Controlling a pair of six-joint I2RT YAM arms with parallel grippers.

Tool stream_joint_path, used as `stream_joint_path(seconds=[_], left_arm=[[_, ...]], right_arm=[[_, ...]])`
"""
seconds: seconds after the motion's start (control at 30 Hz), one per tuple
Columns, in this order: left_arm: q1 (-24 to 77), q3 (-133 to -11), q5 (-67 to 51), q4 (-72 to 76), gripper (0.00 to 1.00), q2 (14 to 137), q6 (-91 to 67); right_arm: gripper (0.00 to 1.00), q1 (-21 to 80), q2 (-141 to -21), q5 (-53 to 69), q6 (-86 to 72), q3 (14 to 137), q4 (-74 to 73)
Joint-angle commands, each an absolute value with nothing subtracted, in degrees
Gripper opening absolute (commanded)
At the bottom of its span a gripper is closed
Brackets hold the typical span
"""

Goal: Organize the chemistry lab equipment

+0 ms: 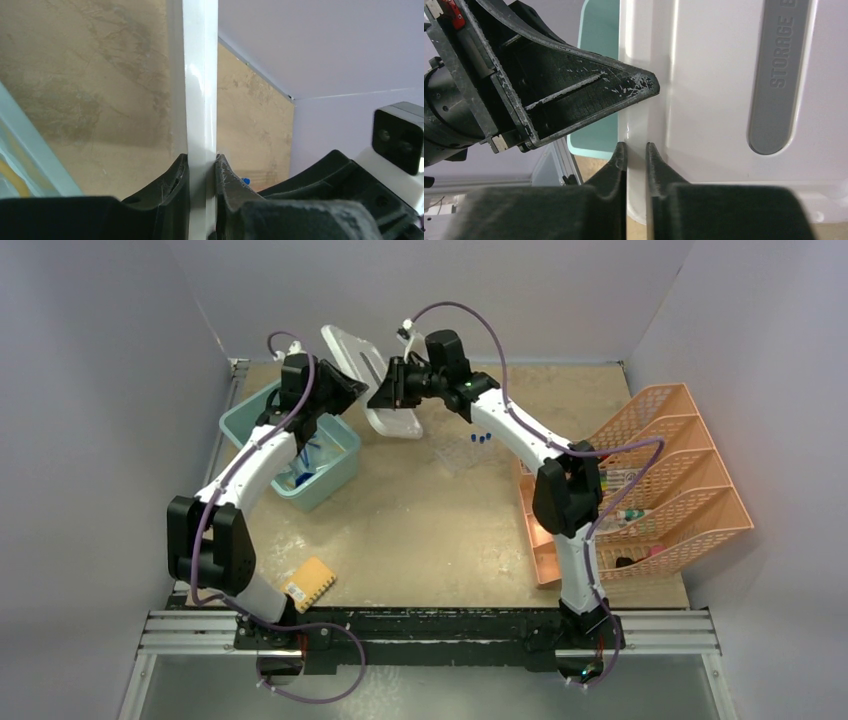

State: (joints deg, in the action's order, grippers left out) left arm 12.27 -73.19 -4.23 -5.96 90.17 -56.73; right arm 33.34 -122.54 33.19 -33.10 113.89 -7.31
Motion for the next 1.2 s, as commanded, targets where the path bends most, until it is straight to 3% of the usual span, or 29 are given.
stream_joint_path(seconds=[0.0,0.2,0.43,0.6,0.8,1.17], left_arm=[[10.34,-73.81,-6.06,-3.14,0.00,84.64,-52.20],[6.00,-74.40,-9.44,-8.08,0.00,78.71,-50.11],[-5.53,-75.82,-15.17,-18.51,0.00,73.49,-48.71],[-15.20,-71.61,-22.61,-18.99,0.00,69.73,-49.79],[-19.25,-67.19,-28.90,-17.69,0.00,66.90,-52.39],[-20.83,-61.83,-17.41,-29.74,0.00,62.75,-46.58]], right_arm=[[0.35,33.40,-113.06,29.51,-27.54,115.94,-11.40],[0.47,32.79,-107.37,25.81,-24.07,114.95,-14.92],[0.47,31.48,-105.37,24.85,-22.23,113.33,-17.72],[0.47,31.79,-106.40,23.41,-21.69,112.24,-17.77],[0.47,33.27,-108.66,19.35,-19.21,113.01,-20.32],[0.51,38.24,-114.96,15.10,-15.18,114.92,-22.21]])
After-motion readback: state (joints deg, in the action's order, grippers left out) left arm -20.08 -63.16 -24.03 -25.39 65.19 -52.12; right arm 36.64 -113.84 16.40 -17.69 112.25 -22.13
